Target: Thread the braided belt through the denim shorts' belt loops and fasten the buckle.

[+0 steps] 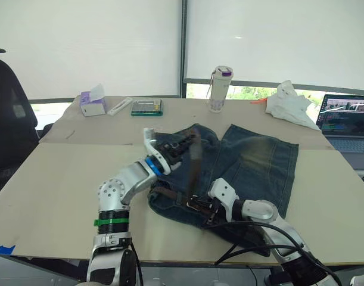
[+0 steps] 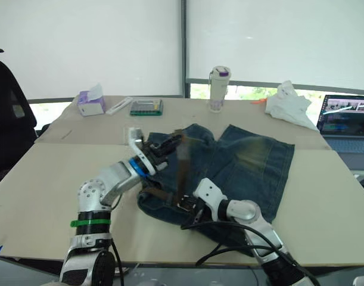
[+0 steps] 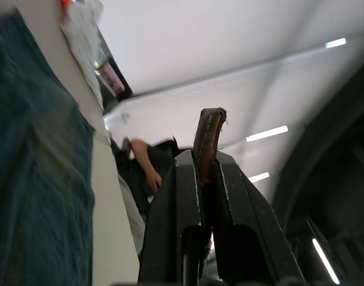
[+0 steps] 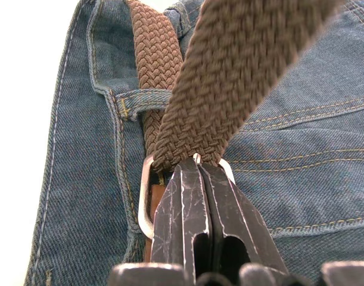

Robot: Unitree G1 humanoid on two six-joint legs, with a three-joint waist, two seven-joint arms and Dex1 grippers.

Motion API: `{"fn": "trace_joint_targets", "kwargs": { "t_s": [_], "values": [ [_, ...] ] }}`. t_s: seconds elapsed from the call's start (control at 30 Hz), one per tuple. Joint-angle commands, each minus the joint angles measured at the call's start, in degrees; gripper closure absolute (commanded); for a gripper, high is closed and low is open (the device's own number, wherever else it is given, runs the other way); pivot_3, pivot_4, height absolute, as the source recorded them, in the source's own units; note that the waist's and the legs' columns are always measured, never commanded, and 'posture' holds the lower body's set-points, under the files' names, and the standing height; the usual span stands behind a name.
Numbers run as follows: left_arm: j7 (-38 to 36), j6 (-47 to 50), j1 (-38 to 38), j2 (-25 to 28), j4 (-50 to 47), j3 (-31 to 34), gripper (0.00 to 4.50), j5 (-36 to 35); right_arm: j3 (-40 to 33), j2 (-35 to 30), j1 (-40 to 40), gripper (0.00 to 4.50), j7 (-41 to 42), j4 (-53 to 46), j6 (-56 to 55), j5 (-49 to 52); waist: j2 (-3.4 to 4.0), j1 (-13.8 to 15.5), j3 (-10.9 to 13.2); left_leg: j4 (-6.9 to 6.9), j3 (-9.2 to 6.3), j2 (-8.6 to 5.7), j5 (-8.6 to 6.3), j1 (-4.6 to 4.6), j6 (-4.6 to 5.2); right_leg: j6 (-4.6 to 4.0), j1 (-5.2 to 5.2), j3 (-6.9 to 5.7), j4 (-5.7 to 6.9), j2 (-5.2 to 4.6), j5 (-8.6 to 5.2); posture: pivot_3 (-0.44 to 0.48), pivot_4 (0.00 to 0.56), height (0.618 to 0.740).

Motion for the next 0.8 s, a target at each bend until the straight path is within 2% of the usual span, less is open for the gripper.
{"fn": "trace_joint_targets", "kwargs": {
  "t_s": [0.03,0.17,0.3,0.43,0.53,0.6,0.7,0.77,0.8],
  "values": [
    [-7.3,7.9,-4.6,-2.3,0.3,-7.6,4.50,1.0,4.5,-0.2,4.0,4.47,0.1,8.7,4.6,-2.9,0.00,-0.1,0.0,-0.01,0.00,0.00,-0.01,0.08,0.00,0.01,0.09,-0.01,-0.04,0.00,-0.01,0.000,0.150,0.740],
    [-14.5,11.9,-7.1,-3.7,2.5,-12.2,4.50,5.2,3.4,0.3,5.1,4.47,-1.0,7.2,5.0,-2.3,0.03,-0.3,0.0,-0.05,0.00,0.00,-0.06,0.23,0.00,0.17,0.29,-0.03,-0.09,0.01,-0.12,0.000,0.150,0.740],
    [-20.1,10.4,-8.8,-3.4,4.9,-13.0,4.50,12.3,0.7,0.9,8.3,4.47,-3.0,2.7,5.2,-0.7,0.08,0.1,0.0,-0.07,-0.03,0.01,-0.06,0.21,0.00,0.43,0.29,-0.06,-0.13,0.01,-0.29,0.000,0.150,0.740],
    [-23.6,10.1,-7.8,-3.8,3.8,-14.1,4.50,17.0,-2.0,1.3,12.7,4.47,-5.4,-2.1,4.8,0.9,0.08,0.5,0.0,-0.06,-0.08,-0.10,-0.16,0.04,0.03,0.44,0.25,-0.07,-0.21,-0.22,-0.30,0.000,0.150,0.740],
    [-27.3,5.9,-7.9,-2.7,2.0,-15.1,4.50,22.9,-3.6,2.2,15.4,4.47,-7.4,-4.8,3.2,1.8,0.10,0.7,0.0,-0.05,-0.09,-0.14,-0.43,-0.10,-0.29,0.32,0.15,-0.06,-0.24,-0.37,-0.24,0.000,0.150,0.740],
    [-28.5,4.9,-9.3,-0.9,3.4,-10.8,3.69,22.3,-4.7,2.8,16.8,4.50,-9.0,-6.4,2.5,1.8,0.13,0.6,0.0,-0.05,-0.08,-0.18,-0.44,-0.20,-0.29,0.32,0.04,-0.04,-0.23,-0.42,-0.24,0.000,0.150,0.740],
    [-29.2,3.8,-11.9,2.3,6.5,-4.9,2.78,21.6,-6.0,3.2,17.9,4.50,-10.6,-7.8,1.7,1.6,0.28,0.4,0.1,-0.03,-0.08,-0.16,-0.40,-0.57,-0.26,0.32,-0.42,-0.01,-0.14,-0.40,-0.23,0.000,0.150,0.740],
    [-29.5,2.6,-13.5,4.7,8.9,-1.9,2.15,22.6,-6.8,3.3,18.5,4.50,-11.3,-8.5,1.4,1.8,0.30,0.7,0.1,-0.01,-0.09,-0.17,-0.16,-0.63,0.10,0.33,-0.52,-0.06,-0.13,-0.32,-0.23,0.000,0.150,0.740],
    [-30.3,2.0,-14.2,6.3,10.1,-0.9,2.15,23.6,-7.2,3.2,18.8,4.50,-11.5,-8.9,1.4,2.1,0.30,0.9,0.1,-0.02,-0.11,-0.17,-0.16,-0.62,0.10,0.34,-0.53,-0.10,-0.15,-0.31,-0.24,0.000,0.150,0.740]
  ]
}}
